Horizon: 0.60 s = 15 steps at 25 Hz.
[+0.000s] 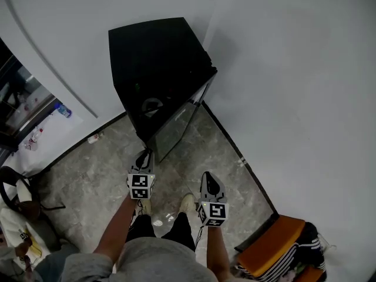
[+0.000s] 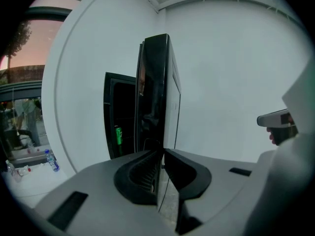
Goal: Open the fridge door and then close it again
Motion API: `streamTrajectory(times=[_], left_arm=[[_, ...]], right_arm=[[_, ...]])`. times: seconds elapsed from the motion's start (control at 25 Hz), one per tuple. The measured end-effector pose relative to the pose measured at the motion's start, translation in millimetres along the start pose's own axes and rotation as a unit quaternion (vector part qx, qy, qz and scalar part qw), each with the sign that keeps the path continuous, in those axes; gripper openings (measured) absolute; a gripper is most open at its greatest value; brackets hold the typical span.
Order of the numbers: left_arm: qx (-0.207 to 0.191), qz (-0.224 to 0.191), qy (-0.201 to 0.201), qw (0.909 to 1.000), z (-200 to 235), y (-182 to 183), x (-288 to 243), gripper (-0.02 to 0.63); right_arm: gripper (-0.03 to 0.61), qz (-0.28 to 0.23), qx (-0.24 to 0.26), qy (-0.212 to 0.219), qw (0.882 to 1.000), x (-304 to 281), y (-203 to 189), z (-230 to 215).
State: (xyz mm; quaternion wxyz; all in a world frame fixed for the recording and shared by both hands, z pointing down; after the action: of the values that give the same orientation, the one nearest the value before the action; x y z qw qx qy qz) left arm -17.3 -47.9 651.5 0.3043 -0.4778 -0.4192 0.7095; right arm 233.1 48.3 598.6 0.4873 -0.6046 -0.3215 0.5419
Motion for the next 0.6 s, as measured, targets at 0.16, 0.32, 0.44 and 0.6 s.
streamTrajectory(times=[0.16,0.32,0.44,0.6], left_arm=[[0.002,-0.003,0.007,1.0,-12.0,-4.9,3.3,0.049],[0.006,-0.011,0.014,0.9998,-27.3,-10.8,6.2,0.048],[0.01,-0.011,0.02,0.9997,-38.4,-15.1,9.1,0.048],[0.003,-0.012,0.022,0.9997,-54.1,-20.8,11.8,0.044]], right_arm=[[0.025,-0.001,0.005,0.015,1.0,0.9,-0.4,-8.0],[0.025,-0.001,0.012,0.026,1.0,3.7,-2.3,-18.9],[0.025,-0.001,0.016,0.032,0.999,6.8,-4.6,-26.9],[0.025,-0.001,0.019,0.037,0.999,11.7,-6.4,-38.0]])
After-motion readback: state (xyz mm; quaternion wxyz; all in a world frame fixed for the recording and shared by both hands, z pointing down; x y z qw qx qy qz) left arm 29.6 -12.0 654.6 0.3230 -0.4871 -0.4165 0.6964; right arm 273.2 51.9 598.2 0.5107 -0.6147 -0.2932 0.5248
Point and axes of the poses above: the fingertips, and each gripper's own axes: x backward along the fingers, z to its left, y out of its top, the point moved 6 cm from there along x, backward along the fingers, and after that the axes turned 8 degrees about x, right-handed, at the moved point
